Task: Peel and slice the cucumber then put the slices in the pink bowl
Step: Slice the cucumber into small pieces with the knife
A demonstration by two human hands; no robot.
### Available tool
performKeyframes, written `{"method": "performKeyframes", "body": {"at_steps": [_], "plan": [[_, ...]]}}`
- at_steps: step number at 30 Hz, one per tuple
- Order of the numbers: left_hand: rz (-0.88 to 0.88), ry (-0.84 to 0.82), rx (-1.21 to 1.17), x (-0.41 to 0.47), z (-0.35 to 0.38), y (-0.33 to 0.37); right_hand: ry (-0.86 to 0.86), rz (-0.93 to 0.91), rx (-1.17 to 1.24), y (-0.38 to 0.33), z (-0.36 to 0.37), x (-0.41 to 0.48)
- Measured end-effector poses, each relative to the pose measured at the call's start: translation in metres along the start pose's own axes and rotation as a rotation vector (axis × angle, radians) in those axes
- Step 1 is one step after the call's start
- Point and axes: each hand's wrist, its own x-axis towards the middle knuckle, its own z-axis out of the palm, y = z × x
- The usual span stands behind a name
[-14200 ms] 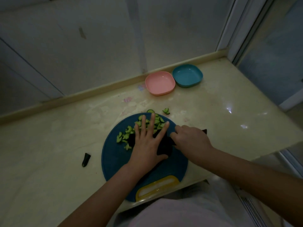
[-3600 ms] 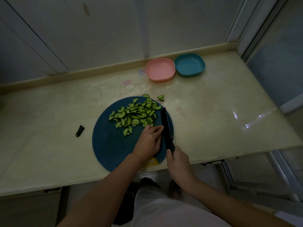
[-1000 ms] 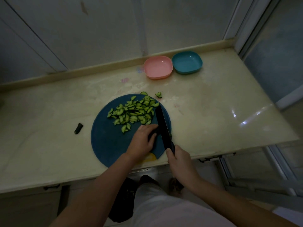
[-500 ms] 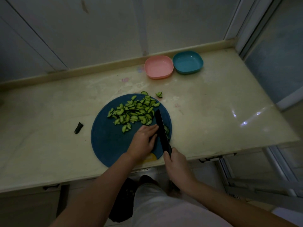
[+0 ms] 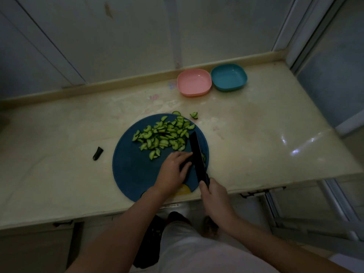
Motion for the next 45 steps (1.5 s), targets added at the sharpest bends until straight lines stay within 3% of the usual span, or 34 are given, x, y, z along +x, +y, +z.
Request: {"method": "performKeyframes", "body": {"at_steps": [21,27,45], "plan": [[0.002,-0.023,-0.003,-0.003,-0.007,0.001,-0.057,-0.055,-0.038,-0.001,-0.011,-0.023],[0.007,-0.03,0.029,-0.007,-0.007,0.0,-0.049,-0.083,-0.157,0.002,-0.005,-0.024],[-0.022,-0.034,0.024,-0.009,-0.006,0.001,-0.058,-0.066,-0.026,0.015,-0.013,-0.02]]}}
